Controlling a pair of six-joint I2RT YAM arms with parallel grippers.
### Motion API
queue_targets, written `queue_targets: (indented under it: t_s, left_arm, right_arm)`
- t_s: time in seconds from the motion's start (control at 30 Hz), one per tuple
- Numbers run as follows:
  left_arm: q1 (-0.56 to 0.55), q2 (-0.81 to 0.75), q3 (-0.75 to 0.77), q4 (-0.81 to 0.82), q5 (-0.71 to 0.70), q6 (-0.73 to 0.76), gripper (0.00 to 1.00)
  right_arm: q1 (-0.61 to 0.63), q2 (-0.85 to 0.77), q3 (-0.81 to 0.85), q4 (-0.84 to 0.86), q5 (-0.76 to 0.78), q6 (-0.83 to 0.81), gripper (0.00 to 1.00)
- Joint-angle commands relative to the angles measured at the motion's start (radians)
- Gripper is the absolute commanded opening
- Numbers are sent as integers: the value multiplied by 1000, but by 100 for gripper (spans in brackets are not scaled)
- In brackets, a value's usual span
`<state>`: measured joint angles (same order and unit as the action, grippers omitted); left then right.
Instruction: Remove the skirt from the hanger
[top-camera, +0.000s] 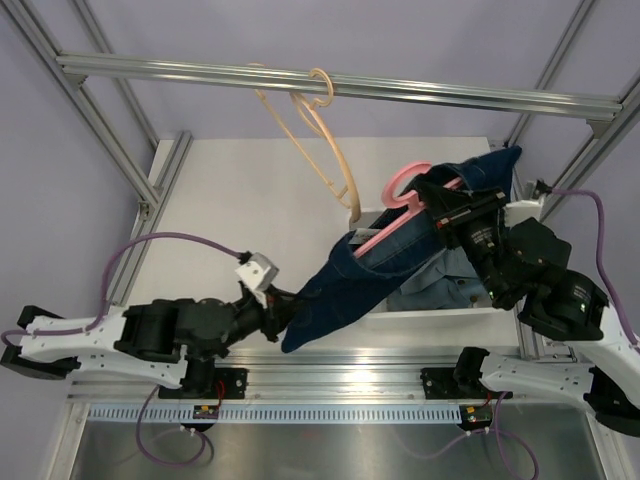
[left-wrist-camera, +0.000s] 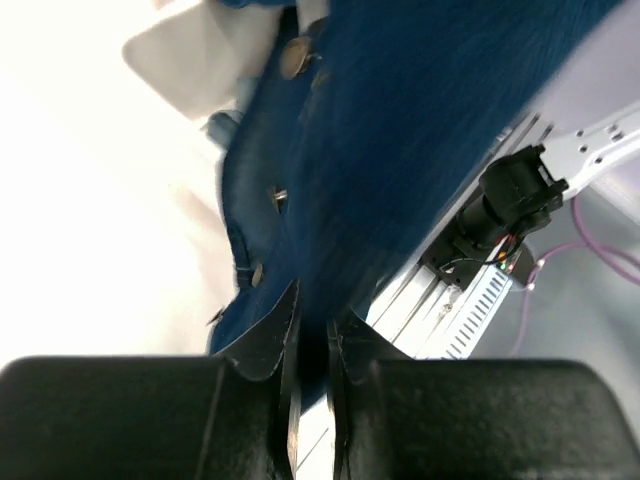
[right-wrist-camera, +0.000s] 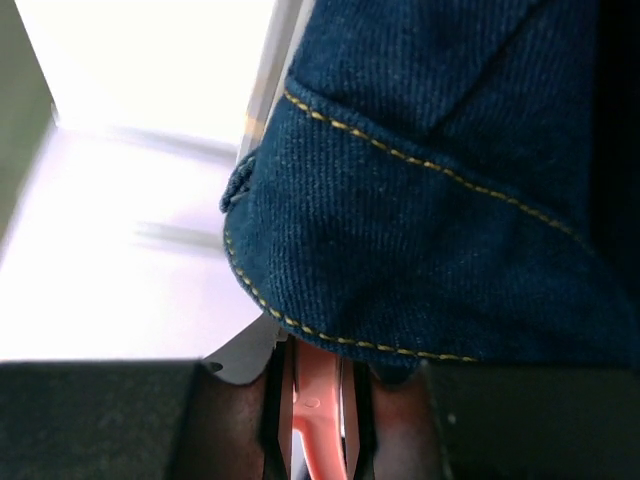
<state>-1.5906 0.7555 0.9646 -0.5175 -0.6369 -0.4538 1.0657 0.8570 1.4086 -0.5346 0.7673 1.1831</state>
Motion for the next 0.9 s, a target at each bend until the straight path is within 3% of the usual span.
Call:
queue_targets:
  t_s: [0.0,0.1,0.2,0.37,0.4,0.43,0.47,0.63,0.87]
  left_arm:
    - [-9,-169,-61,44,-104,-49,0]
    - [-9,-168,-53,22,-103,-43,0]
    - [-9,-147,-40,17,-96,-28,0]
    - [-9,-75,0,51,-5,33,0]
    - [-9,-33,44,41,9,49,13]
    - [-9,-13,65,28,29,61,67]
    - [-11,7,86,24,63,76,99]
    - [-35,106,201,-6,68,219,99]
    - [-34,146,195,51,82,339,99]
  right_arm:
    - [-18,-176,-84,82,337,166,0]
    - [-18,-234,-149,-17,429,387,0]
    - [-19,-256,-146,-71,469,462,0]
    - [-19,-213,-97,36,384,259,0]
    - [-19,-198,-61,32,371,239,0]
    - [-19,-182,-42,22,357,227,0]
    - [-19,-158,-24,-2,334,219,0]
    - [-18,-148,30,-4,264,165,0]
    - [-19,-162,64,-18,176,159,0]
